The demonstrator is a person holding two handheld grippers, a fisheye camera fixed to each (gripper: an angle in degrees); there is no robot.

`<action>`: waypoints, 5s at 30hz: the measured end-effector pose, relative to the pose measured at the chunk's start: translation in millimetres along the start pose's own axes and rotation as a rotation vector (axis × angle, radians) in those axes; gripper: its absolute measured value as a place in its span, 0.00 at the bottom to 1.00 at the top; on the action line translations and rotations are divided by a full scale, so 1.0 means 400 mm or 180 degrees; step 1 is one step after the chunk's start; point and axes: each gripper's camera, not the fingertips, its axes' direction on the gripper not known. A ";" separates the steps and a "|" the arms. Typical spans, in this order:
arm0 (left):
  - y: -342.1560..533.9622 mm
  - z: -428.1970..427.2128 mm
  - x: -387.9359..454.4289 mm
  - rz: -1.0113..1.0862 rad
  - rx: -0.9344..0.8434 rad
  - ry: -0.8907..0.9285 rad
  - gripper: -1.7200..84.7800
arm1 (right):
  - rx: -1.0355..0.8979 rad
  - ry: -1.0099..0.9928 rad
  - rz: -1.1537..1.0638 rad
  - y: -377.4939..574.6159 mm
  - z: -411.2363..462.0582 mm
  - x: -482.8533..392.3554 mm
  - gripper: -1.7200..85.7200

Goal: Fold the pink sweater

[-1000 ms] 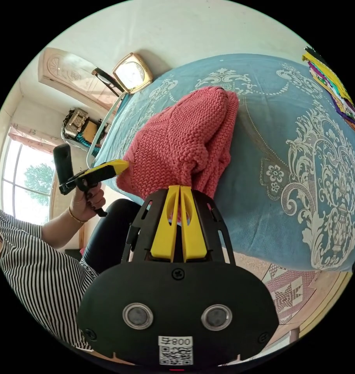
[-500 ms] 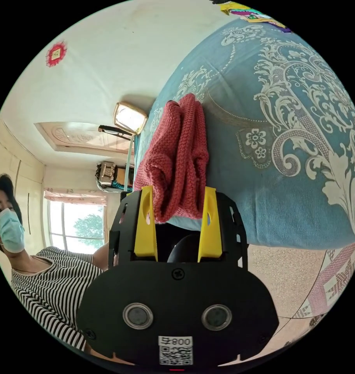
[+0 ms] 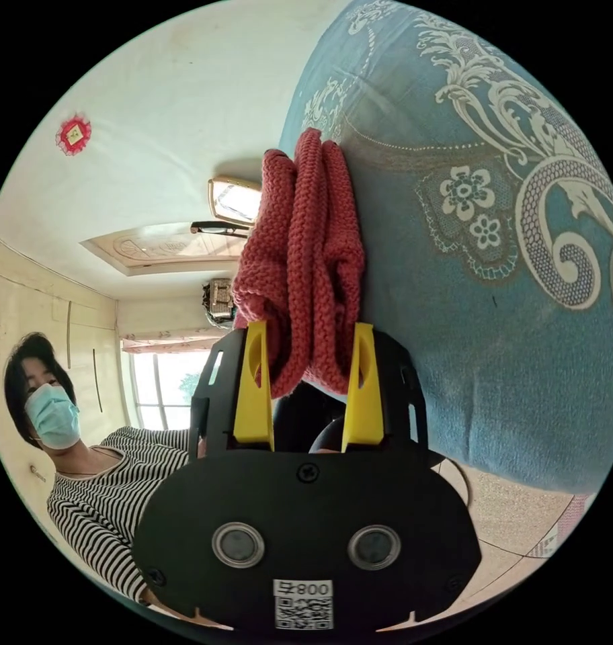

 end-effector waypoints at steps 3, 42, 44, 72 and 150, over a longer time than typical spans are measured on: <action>0.007 -0.030 -0.003 -0.0019 0.0021 0.0065 0.27 | 0.0000 -0.0273 0.0063 -0.013 -0.020 0.027 0.26; 0.501 0.184 0.131 -0.0008 -0.0230 0.0055 0.25 | -0.0124 -0.0025 -0.0068 0.635 -0.045 -0.071 0.17; 0.520 0.236 0.134 0.0000 -0.0243 0.0064 0.25 | -0.0110 -0.0019 -0.0106 0.678 -0.056 -0.080 0.17; 0.172 1.178 0.217 -0.0490 -0.1132 -0.0204 0.25 | -0.0005 -0.0347 0.0513 1.078 -0.389 -0.256 0.17; -1.743 4.743 0.461 0.1029 0.0267 -0.0794 0.18 | 0.0571 0.2587 -0.1044 1.134 -2.490 -2.019 0.12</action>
